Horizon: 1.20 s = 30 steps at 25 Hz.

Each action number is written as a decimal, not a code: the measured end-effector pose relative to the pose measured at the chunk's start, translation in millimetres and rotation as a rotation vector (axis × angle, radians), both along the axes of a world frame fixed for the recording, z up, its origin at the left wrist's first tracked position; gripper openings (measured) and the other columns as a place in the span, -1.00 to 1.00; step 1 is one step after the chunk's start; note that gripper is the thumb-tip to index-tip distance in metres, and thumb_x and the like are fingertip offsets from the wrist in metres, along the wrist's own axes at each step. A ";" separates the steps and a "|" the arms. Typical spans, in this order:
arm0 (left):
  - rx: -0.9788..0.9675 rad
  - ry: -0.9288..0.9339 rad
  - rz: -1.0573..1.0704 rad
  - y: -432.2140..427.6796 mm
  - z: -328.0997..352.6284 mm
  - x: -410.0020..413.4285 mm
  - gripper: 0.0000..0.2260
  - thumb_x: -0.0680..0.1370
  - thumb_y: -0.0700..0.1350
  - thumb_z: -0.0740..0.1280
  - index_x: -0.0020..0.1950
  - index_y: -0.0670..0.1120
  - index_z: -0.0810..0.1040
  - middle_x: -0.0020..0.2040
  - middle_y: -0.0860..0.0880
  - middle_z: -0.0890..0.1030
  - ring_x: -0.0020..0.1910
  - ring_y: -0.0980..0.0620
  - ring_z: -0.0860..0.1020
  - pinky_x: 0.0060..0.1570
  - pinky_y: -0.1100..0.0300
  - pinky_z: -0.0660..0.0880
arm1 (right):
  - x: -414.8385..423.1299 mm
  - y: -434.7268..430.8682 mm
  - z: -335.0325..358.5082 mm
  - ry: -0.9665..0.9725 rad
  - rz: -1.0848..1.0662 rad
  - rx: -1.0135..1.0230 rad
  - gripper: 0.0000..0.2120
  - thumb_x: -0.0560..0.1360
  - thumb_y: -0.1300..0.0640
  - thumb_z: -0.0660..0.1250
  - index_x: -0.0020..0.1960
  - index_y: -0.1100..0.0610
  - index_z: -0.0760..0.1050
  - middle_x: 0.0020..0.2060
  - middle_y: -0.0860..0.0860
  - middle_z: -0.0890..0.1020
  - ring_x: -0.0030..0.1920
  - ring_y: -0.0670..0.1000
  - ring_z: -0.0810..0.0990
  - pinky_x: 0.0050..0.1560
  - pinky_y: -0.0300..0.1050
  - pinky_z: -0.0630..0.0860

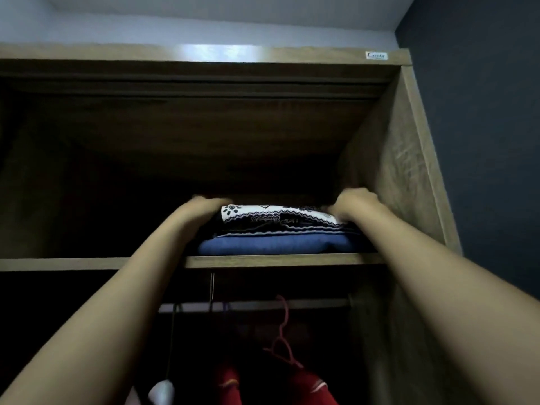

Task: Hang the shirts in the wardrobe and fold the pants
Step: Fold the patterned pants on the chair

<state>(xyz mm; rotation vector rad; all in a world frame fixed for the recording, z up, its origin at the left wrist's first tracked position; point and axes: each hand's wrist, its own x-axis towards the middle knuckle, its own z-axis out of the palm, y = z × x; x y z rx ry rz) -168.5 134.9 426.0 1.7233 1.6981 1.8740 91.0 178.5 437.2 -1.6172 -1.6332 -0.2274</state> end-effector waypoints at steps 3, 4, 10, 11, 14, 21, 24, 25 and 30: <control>-0.099 0.170 0.151 -5.1 10.0 -4.2 -0.60 0.44 0.09 0.39 0.07 -0.20 0.60 0.04 -0.21 0.64 -0.04 -0.12 0.61 0.00 0.08 0.54 | -1.9 -8.6 7.2 -0.148 -0.104 0.018 -0.49 0.46 -0.07 0.33 0.34 0.12 0.40 0.32 0.09 0.45 0.32 0.15 0.43 0.22 0.03 0.43; -0.118 0.266 0.272 -10.8 12.4 -3.6 -0.56 0.44 0.14 0.37 0.12 -0.18 0.57 0.09 -0.21 0.62 0.03 -0.15 0.59 0.08 0.04 0.53 | -2.9 -13.4 5.8 -0.223 -0.171 0.100 -0.52 0.47 -0.05 0.31 0.33 0.11 0.41 0.32 0.08 0.45 0.32 0.14 0.42 0.23 0.05 0.41; -0.079 0.744 0.232 -41.9 4.9 33.4 -0.46 0.61 0.21 -0.02 0.39 -0.10 0.40 0.39 -0.18 0.41 0.37 -0.12 0.37 0.29 0.13 0.28 | -5.0 -17.5 -2.9 -0.509 -0.088 0.336 -0.53 0.57 -0.13 0.08 0.34 0.13 0.39 0.34 0.17 0.40 0.33 0.19 0.35 0.26 0.01 0.30; -0.160 0.749 0.234 -40.0 3.2 32.0 -0.42 0.59 0.25 -0.05 0.39 -0.11 0.41 0.40 -0.18 0.40 0.37 -0.13 0.36 0.30 0.12 0.27 | -2.1 -15.8 -4.0 -0.415 -0.012 0.177 -0.47 0.59 -0.16 0.00 0.36 0.17 0.37 0.36 0.20 0.39 0.35 0.20 0.36 0.29 0.02 0.30; -0.242 0.716 0.300 -36.3 0.4 21.3 -0.38 0.57 0.29 -0.06 0.34 -0.09 0.46 0.34 -0.19 0.45 0.28 -0.13 0.43 0.21 0.13 0.31 | 3.2 -17.9 -11.5 -0.244 0.090 -0.094 -0.38 0.59 -0.18 -0.12 0.39 0.23 0.33 0.40 0.23 0.36 0.38 0.21 0.35 0.39 0.01 0.29; 0.045 0.708 0.284 -67.3 -22.2 0.1 -0.40 0.56 0.28 -0.13 0.27 -0.06 0.48 0.30 -0.17 0.50 0.32 -0.18 0.40 0.28 0.01 0.31 | -12.2 -62.8 -45.9 -0.241 0.133 0.418 -0.55 0.60 -0.05 0.01 0.28 0.24 0.39 0.28 0.21 0.47 0.28 0.22 0.43 0.22 0.05 0.36; 0.263 0.685 0.297 -98.7 -49.7 -24.0 -0.53 0.63 0.12 -0.02 0.43 -0.09 0.33 0.45 -0.12 0.35 0.48 -0.06 0.20 0.44 0.01 0.15 | -39.8 -85.6 -73.6 -0.266 0.442 0.578 -0.51 0.59 -0.05 0.03 0.38 0.24 0.34 0.36 0.18 0.42 0.39 0.12 0.35 0.40 -0.06 0.21; 0.308 0.696 0.304 -111.0 -66.6 -35.6 -0.54 0.64 0.09 0.01 0.46 -0.10 0.28 0.48 -0.09 0.29 0.50 0.01 0.14 0.46 0.05 0.08 | -56.0 -94.9 -89.8 -0.252 0.535 0.595 -0.48 0.57 -0.06 0.01 0.39 0.22 0.33 0.37 0.15 0.42 0.40 0.09 0.34 0.42 -0.11 0.16; 0.290 0.961 0.392 -179.1 -181.2 -109.5 -0.35 0.57 0.27 -0.13 0.49 -0.13 0.20 0.50 0.01 0.10 0.50 0.09 0.03 0.41 0.09 0.05 | -164.4 -141.7 -223.2 -0.268 0.930 0.460 -0.44 0.55 -0.13 -0.01 0.37 0.21 0.37 0.35 0.11 0.45 0.40 0.05 0.36 0.41 -0.18 0.12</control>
